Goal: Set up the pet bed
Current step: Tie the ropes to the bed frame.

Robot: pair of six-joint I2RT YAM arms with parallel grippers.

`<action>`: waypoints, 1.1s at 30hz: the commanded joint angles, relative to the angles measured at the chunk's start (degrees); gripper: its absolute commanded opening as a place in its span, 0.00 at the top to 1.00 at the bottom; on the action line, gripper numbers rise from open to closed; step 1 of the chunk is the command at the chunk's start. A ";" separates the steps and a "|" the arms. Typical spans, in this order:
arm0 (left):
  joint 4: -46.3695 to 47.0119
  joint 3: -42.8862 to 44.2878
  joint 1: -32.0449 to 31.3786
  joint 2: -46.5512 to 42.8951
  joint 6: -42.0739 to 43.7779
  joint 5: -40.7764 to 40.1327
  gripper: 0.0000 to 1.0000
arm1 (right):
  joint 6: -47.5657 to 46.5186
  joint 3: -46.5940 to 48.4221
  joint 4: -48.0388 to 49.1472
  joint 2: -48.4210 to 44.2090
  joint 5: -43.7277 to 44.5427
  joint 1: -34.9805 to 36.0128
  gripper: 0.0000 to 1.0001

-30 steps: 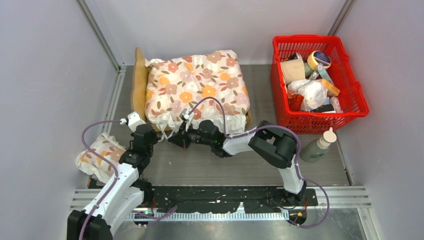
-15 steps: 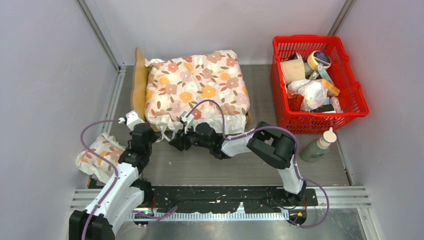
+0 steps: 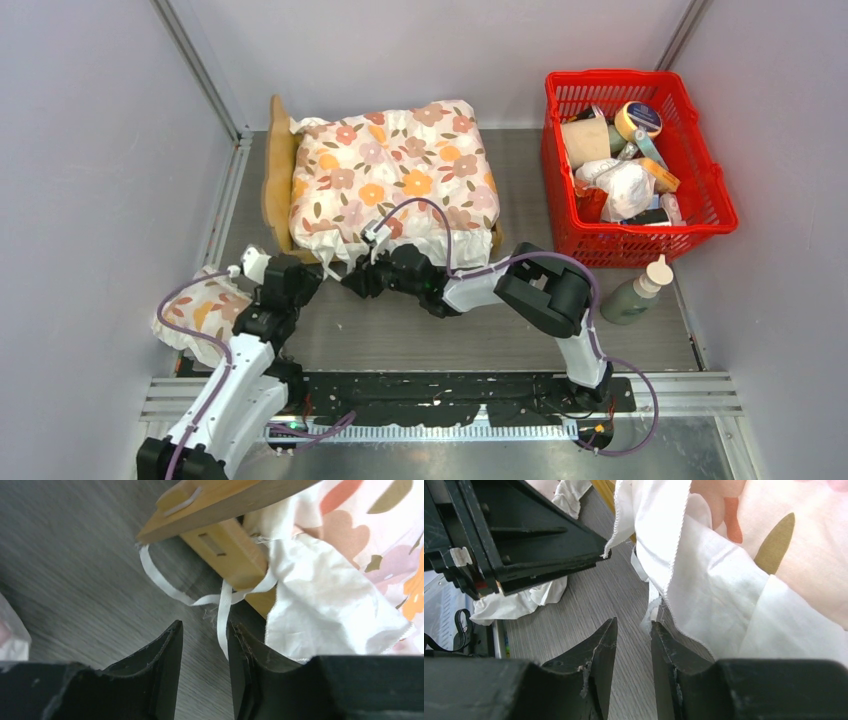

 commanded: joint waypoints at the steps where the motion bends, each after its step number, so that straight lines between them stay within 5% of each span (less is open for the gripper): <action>1: -4.80 -2.33 0.41 -2.99 -18.27 2.27 0.61 | -0.56 -0.56 2.21 -4.61 1.68 0.01 0.63; 10: 3.04 -10.36 1.28 -3.95 -30.73 5.00 0.56 | -1.05 -1.79 1.19 -6.05 2.93 -0.98 0.65; 33: 14.36 -12.77 4.67 3.74 -38.78 1.17 0.54 | -2.44 -15.13 4.83 -12.98 4.12 -2.90 0.66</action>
